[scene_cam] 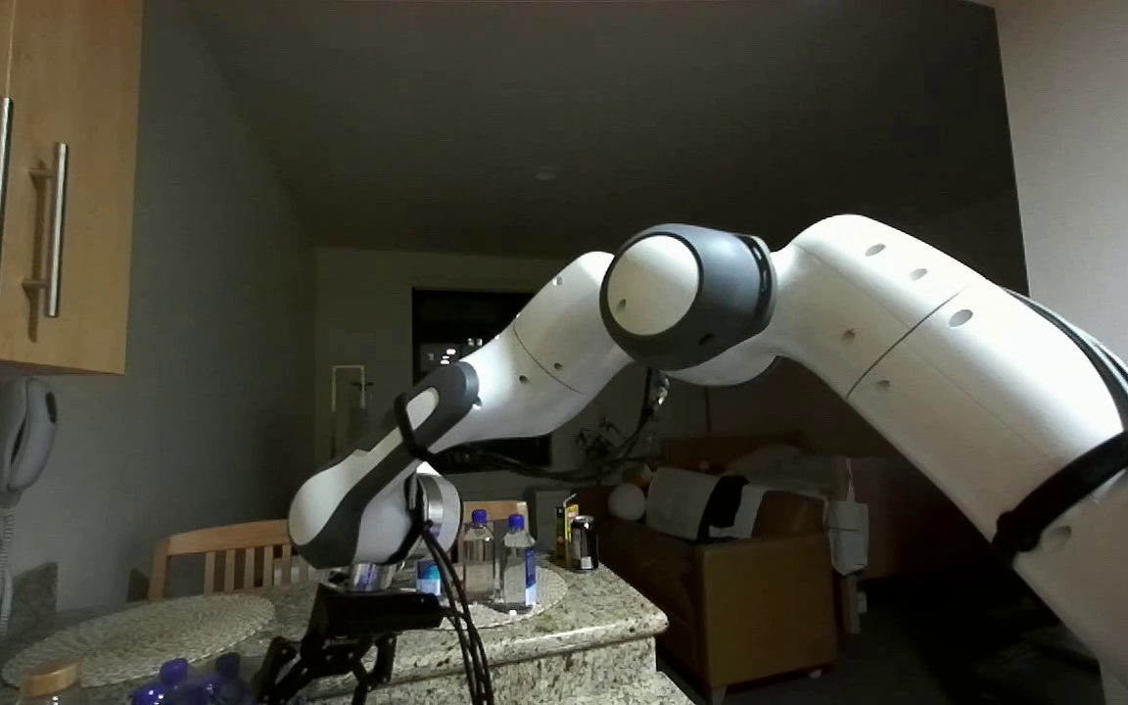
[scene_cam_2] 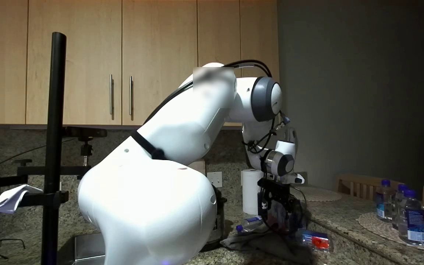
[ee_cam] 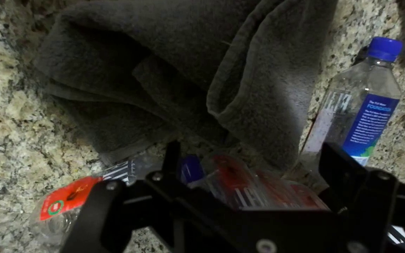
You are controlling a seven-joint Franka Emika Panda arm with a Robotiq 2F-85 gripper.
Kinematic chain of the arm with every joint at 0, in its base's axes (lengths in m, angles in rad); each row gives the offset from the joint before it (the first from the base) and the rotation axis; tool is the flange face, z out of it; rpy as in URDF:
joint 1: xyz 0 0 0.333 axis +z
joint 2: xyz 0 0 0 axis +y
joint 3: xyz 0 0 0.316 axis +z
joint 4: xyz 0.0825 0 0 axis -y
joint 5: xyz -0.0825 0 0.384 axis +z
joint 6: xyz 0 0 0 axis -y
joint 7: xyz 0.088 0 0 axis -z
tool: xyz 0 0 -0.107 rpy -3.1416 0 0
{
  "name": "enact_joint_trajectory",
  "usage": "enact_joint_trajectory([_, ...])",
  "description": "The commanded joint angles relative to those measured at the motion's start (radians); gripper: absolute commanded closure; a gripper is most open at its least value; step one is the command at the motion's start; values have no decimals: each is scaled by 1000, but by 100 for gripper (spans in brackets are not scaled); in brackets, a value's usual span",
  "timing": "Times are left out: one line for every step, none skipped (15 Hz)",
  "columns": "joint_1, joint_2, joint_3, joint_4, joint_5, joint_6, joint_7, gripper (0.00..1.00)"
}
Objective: Move the towel to the right
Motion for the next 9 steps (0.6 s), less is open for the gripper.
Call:
enact_joint_trajectory([-24, 40, 24, 31, 29, -18, -62, 0])
enact_joint_trajectory([-27, 51, 32, 34, 35, -17, -70, 0])
enact_joint_trajectory([-29, 61, 38, 39, 37, -14, -75, 0])
enact_joint_trajectory([-34, 72, 48, 47, 43, -12, -87, 0])
enact_joint_trajectory([-35, 81, 54, 54, 46, -10, -92, 0])
enact_joint_trajectory([-37, 92, 63, 67, 54, -16, -98, 0])
enact_joint_trajectory([-38, 100, 72, 75, 60, -19, -105, 0])
enact_joint_trajectory([-37, 105, 80, 79, 63, -16, -111, 0])
enact_joint_trajectory([-36, 111, 86, 85, 67, -17, -115, 0])
